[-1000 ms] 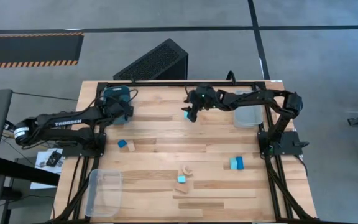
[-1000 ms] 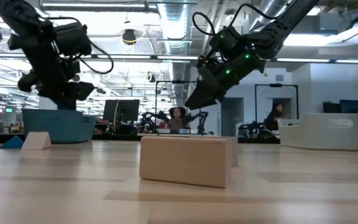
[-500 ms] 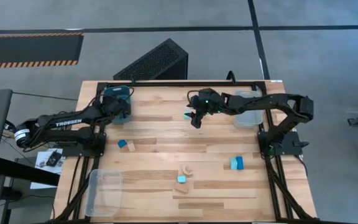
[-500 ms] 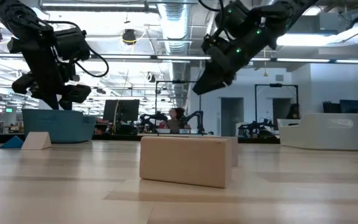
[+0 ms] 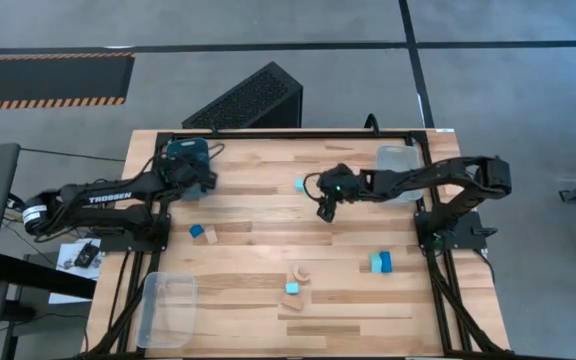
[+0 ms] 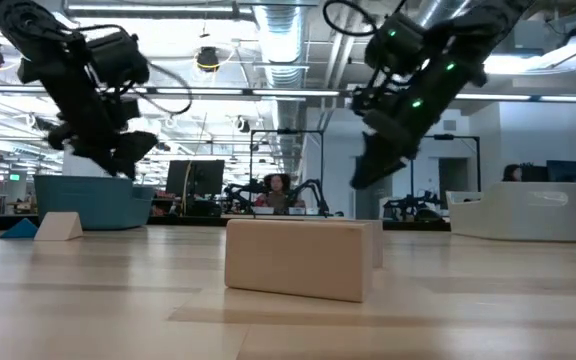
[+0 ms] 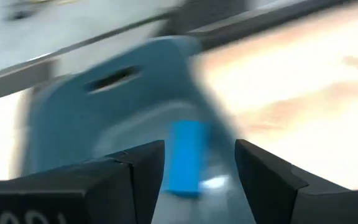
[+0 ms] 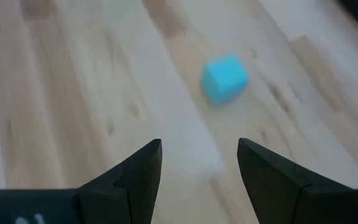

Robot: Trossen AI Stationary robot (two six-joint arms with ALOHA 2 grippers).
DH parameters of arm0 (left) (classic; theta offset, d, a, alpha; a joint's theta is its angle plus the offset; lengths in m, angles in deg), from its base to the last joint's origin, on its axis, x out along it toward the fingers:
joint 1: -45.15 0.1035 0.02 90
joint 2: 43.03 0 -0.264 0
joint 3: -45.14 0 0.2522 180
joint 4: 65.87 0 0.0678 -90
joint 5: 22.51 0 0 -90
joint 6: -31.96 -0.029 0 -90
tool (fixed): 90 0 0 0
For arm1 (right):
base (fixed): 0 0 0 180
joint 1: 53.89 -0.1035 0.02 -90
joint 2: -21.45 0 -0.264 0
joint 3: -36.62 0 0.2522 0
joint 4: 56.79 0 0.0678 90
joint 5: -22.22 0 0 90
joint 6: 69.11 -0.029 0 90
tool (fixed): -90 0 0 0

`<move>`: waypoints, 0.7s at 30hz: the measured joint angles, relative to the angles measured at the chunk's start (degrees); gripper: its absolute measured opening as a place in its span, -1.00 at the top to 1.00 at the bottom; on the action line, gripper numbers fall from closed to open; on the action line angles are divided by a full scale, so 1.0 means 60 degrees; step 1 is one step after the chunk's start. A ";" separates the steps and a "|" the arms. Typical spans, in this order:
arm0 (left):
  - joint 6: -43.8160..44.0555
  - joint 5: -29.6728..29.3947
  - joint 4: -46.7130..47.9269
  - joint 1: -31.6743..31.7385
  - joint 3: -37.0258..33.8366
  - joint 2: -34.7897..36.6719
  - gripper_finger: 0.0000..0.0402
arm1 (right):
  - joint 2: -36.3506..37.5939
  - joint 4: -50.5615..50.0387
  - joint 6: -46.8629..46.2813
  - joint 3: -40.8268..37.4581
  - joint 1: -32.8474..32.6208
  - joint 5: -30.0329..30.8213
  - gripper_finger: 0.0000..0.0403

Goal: Sort & place blocks by color
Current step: Put the right blue block into the blue bin

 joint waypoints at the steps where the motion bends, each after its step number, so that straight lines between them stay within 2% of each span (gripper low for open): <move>1: -0.0272 0.0373 -0.0274 -0.0195 0.0036 0.0000 0.08 | 0.0162 -0.0523 -0.0118 0.0000 -0.0199 0.0299 -0.17; 5: -0.1192 0.1104 -0.1763 -0.1138 0.0084 0.0004 0.08 | 0.0983 -0.2790 -0.1200 0.0170 -0.0950 0.0970 -0.17; 9: -0.2330 0.1820 -0.3083 -0.2221 0.0084 -0.0004 0.08 | 0.1871 -0.4928 -0.3245 0.0386 -0.1852 0.0869 -0.17; 13: -0.2832 0.2767 -0.4578 -0.3340 0.0084 -0.0004 0.08 | 0.2455 -0.6767 -0.5858 0.0390 -0.2989 0.0474 -0.17; 17: -0.2767 0.3193 -0.5995 -0.4640 0.0088 -0.0006 0.08 | 0.2468 -0.7518 -0.7670 0.0390 -0.4102 0.0291 -0.17; 21: -0.3005 0.3115 -0.6583 -0.5934 0.0091 -0.0007 0.08 | 0.2214 -0.7761 -0.8703 0.0406 -0.4851 0.0283 -0.17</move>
